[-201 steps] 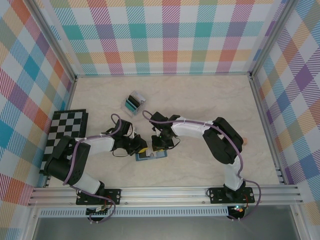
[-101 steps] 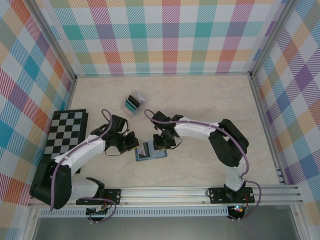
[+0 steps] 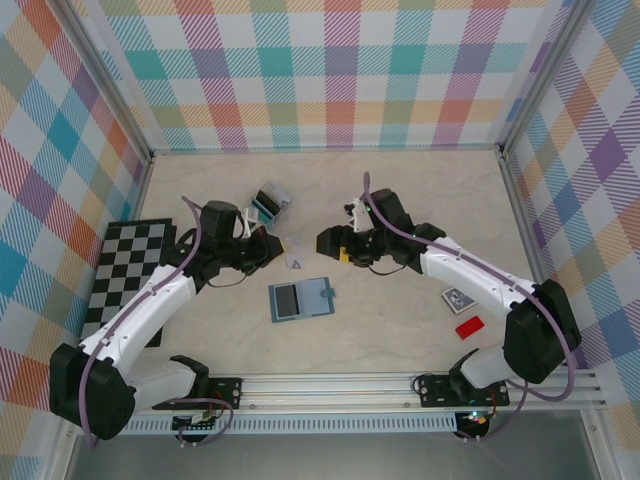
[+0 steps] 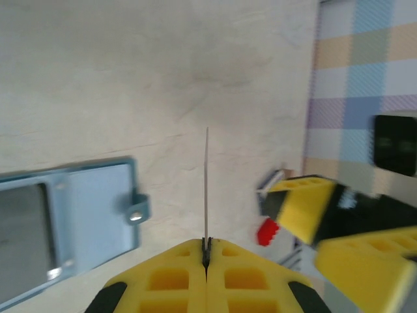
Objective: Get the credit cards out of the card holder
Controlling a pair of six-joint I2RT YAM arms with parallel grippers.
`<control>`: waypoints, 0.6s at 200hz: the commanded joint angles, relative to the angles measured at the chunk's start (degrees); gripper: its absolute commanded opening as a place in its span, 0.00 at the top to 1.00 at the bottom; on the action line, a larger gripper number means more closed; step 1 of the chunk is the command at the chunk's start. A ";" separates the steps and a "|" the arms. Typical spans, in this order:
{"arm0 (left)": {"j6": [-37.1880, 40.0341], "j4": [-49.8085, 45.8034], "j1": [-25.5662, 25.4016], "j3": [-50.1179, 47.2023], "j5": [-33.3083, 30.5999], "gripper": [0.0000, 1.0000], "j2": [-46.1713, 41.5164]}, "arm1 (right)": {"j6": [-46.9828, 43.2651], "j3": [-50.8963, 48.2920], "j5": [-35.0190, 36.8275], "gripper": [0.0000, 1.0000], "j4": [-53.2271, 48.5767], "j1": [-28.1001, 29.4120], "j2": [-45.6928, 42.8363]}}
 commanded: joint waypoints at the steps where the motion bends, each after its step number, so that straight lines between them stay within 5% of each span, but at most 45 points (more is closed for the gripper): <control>1: -6.61 9.51 0.64 1.23 5.28 0.97 0.15 | 6.96 -1.43 -9.87 0.20 10.34 -1.18 -0.04; 62: -13.47 18.31 0.62 1.68 8.16 0.98 2.36 | 15.58 0.87 -15.84 0.12 21.66 -1.69 3.25; 120: -15.64 19.81 1.23 0.22 8.16 0.99 -0.43 | 20.92 3.36 -17.76 0.37 29.00 -1.75 4.97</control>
